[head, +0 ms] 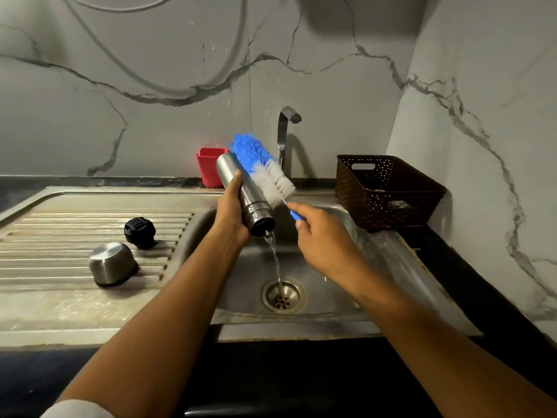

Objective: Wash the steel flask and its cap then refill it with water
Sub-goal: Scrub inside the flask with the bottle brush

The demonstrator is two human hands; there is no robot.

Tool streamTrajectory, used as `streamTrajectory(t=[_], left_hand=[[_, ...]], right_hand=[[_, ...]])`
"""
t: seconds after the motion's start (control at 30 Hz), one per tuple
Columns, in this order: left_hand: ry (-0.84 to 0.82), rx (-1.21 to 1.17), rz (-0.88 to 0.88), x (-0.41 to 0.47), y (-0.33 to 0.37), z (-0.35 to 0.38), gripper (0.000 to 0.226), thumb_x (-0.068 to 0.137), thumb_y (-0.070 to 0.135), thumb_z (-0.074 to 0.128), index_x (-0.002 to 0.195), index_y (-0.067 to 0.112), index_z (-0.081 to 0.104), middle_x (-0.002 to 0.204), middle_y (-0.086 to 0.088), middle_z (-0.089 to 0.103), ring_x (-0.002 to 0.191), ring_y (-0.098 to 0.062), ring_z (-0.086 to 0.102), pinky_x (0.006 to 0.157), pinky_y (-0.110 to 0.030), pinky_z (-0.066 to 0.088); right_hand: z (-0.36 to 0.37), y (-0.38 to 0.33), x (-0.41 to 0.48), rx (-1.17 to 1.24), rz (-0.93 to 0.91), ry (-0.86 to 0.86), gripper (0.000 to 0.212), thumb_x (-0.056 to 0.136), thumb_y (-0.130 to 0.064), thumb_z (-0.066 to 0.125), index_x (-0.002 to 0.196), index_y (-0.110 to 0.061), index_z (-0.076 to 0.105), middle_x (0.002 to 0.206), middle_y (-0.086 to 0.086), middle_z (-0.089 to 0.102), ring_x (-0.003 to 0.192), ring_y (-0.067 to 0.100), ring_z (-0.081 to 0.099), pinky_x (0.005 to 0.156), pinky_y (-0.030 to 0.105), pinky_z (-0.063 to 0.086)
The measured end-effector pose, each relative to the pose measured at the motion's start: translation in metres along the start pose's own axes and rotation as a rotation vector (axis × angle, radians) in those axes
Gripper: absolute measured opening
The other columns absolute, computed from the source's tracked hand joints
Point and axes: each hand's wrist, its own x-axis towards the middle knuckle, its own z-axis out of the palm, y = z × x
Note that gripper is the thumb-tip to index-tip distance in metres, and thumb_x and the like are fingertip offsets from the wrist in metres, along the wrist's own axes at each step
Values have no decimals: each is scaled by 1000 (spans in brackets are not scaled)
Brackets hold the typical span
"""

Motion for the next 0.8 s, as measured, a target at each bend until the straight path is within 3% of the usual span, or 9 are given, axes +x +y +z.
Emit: streamTrajectory(t=[0.03, 0.1, 0.17, 0.3, 0.4, 0.47, 0.57, 0.67, 0.8], left_hand=[[9, -5, -9, -1, 1, -3, 48, 98, 38, 67, 135, 9, 58, 98, -14, 79, 78, -29, 78, 61, -42, 63], [39, -30, -37, 4, 2, -11, 45, 98, 39, 63, 132, 10, 58, 83, -14, 79, 67, -29, 78, 54, -42, 61], [67, -53, -60, 5, 0, -16, 47, 98, 41, 62, 133, 10, 57, 81, -14, 79, 66, -30, 77, 53, -43, 61], [83, -22, -86, 4, -9, -8, 53, 96, 43, 64, 136, 9, 56, 95, -16, 79, 76, -31, 78, 64, -43, 64], [110, -62, -93, 11, -9, -13, 55, 95, 47, 68, 137, 13, 58, 113, -17, 77, 96, -35, 77, 85, -51, 63], [102, -76, -98, 15, -8, -18, 55, 95, 50, 69, 137, 16, 59, 114, -17, 77, 99, -38, 77, 89, -56, 61], [133, -61, -131, 15, -7, -15, 52, 97, 47, 67, 136, 14, 59, 111, -17, 77, 88, -36, 79, 74, -52, 65], [142, -1, -191, 13, -11, -6, 52, 99, 45, 63, 135, 9, 58, 108, -20, 77, 83, -34, 79, 70, -50, 66], [166, -26, -221, 14, -9, -10, 51, 99, 46, 60, 132, 7, 58, 103, -18, 76, 76, -33, 78, 59, -44, 64]], right_hand=[[-1, 1, -4, -8, 6, -16, 47, 105, -16, 47, 148, -32, 54, 139, -4, 65, 117, 7, 63, 99, 25, 52], [-7, 5, -16, -20, 26, -76, 46, 106, -15, 47, 147, -34, 54, 124, -6, 70, 84, -9, 62, 71, 7, 46], [-9, 5, -20, -18, 46, -113, 46, 106, -15, 47, 147, -35, 54, 110, -7, 69, 69, -9, 59, 59, 5, 41], [1, 0, 13, -80, 49, -50, 46, 105, -16, 47, 149, -31, 54, 141, -3, 63, 122, 14, 61, 91, 19, 43], [1, -6, 14, -128, 49, -85, 46, 105, -15, 48, 148, -29, 54, 144, -2, 61, 126, 16, 59, 93, 19, 42], [-8, -6, 4, -144, 23, -108, 46, 105, -14, 48, 148, -29, 55, 144, -4, 61, 124, 14, 60, 95, 20, 44], [-11, -9, 9, -200, 19, -102, 47, 104, -13, 48, 148, -30, 55, 141, -1, 63, 118, 17, 63, 91, 24, 48], [-5, -14, 27, -255, 53, -85, 50, 102, -11, 50, 149, -27, 53, 144, 4, 61, 127, 23, 59, 103, 33, 48], [-12, -12, 10, -260, 28, -118, 49, 103, -12, 49, 149, -29, 53, 141, 3, 63, 120, 20, 62, 97, 29, 51]])
